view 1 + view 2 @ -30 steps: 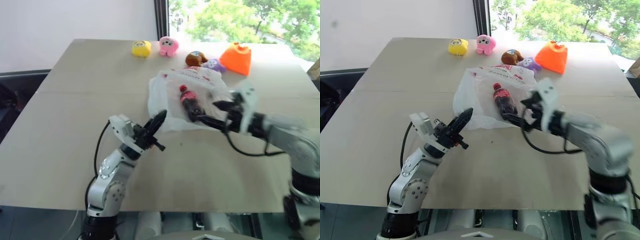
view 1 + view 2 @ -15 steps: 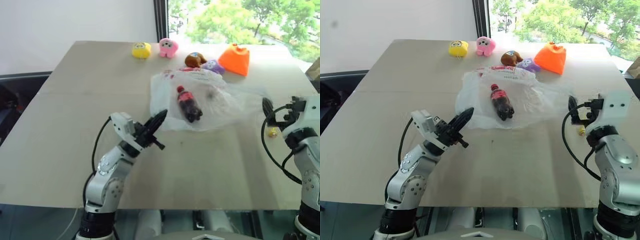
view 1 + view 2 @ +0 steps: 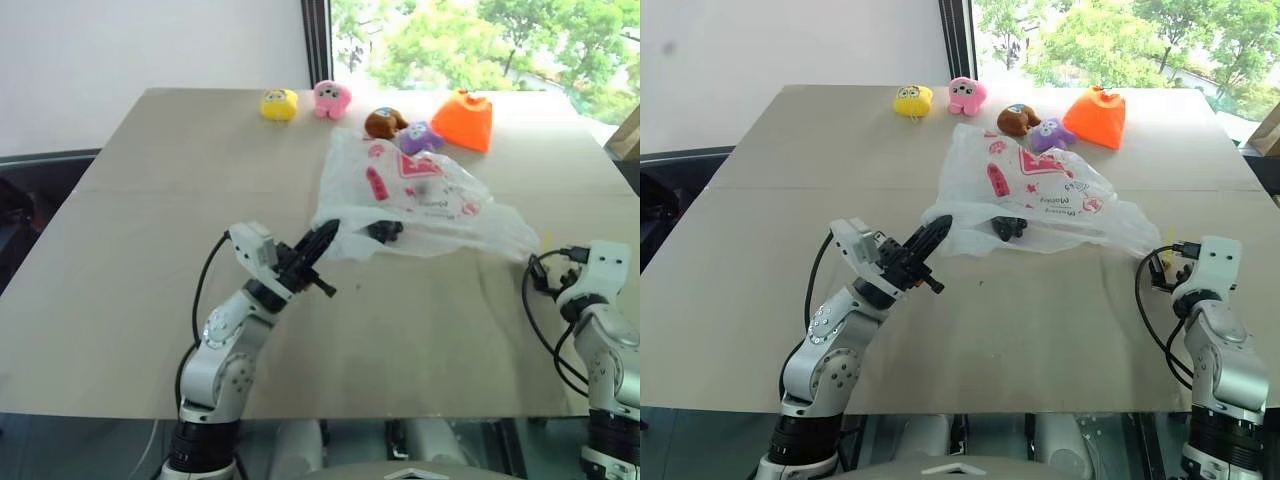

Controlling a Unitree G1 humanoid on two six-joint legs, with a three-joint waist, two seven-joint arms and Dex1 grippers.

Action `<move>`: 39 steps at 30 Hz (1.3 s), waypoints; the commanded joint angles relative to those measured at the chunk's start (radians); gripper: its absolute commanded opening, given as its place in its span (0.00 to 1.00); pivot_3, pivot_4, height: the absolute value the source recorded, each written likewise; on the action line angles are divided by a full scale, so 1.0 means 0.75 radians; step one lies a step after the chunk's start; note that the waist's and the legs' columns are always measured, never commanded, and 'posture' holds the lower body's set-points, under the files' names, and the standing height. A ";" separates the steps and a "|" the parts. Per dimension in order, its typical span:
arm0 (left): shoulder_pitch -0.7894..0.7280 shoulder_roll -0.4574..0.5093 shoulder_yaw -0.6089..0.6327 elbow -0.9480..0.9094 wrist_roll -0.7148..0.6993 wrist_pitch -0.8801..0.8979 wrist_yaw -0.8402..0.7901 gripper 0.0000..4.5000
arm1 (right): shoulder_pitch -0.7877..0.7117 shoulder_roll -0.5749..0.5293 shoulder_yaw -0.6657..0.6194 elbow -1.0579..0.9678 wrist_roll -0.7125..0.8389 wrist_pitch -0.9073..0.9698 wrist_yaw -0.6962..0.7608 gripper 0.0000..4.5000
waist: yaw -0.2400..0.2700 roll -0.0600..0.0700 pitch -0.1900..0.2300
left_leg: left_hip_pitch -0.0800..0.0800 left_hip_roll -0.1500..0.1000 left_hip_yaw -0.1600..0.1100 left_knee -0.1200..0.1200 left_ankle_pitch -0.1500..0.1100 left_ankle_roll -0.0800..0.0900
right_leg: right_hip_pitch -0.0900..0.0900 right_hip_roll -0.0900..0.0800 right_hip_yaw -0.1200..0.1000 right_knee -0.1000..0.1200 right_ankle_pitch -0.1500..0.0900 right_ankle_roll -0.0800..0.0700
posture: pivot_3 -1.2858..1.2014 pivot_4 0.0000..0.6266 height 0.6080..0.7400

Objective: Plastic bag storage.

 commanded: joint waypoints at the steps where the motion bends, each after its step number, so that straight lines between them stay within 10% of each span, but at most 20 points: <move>1: -0.009 -0.008 -0.006 -0.022 0.014 -0.026 0.000 0.00 | -0.024 -0.027 0.026 0.037 0.024 0.011 0.059 0.99 | 0.001 0.000 0.000 | 0.000 0.000 0.000 0.000 0.000 0.000 | 0.000 0.000 0.000 0.000 0.000 0.000 | 0.52 0.24 1.00; 5: 0.004 -0.010 -0.003 -0.027 0.023 -0.029 0.000 0.00 | -0.017 -0.031 0.041 0.045 0.042 0.031 0.088 0.87 | 0.001 0.000 0.000 | 0.000 0.000 0.000 0.000 0.000 0.000 | 0.000 0.000 0.000 0.000 0.000 0.000 | 0.52 0.24 1.00; 12: 0.027 -0.013 0.001 -0.033 0.029 -0.034 0.000 0.00 | 0.048 -0.025 0.043 -0.017 0.058 0.005 0.117 0.18 | 0.003 0.000 0.000 | 0.000 0.000 -0.001 0.000 0.000 0.001 | 0.001 0.000 0.000 0.000 0.000 0.000 | 0.52 0.24 1.00; 29: -0.001 -0.019 -0.005 0.017 0.036 -0.036 -0.027 0.00 | -0.007 0.048 0.027 -0.317 0.034 -0.495 0.069 0.18 | 0.001 0.000 0.000 | 0.000 0.000 -0.002 0.000 0.000 0.001 | 0.001 0.000 0.000 -0.001 0.000 0.000 | 0.52 0.24 1.00; 39: 0.005 -0.027 -0.010 0.014 0.049 -0.035 -0.019 0.00 | -0.184 -0.074 0.338 -0.522 -0.035 -0.509 0.233 0.18 | 0.005 0.000 0.000 | 0.000 0.000 -0.002 0.000 0.000 0.000 | 0.001 0.000 -0.001 -0.001 0.000 0.000 | 0.52 0.24 1.00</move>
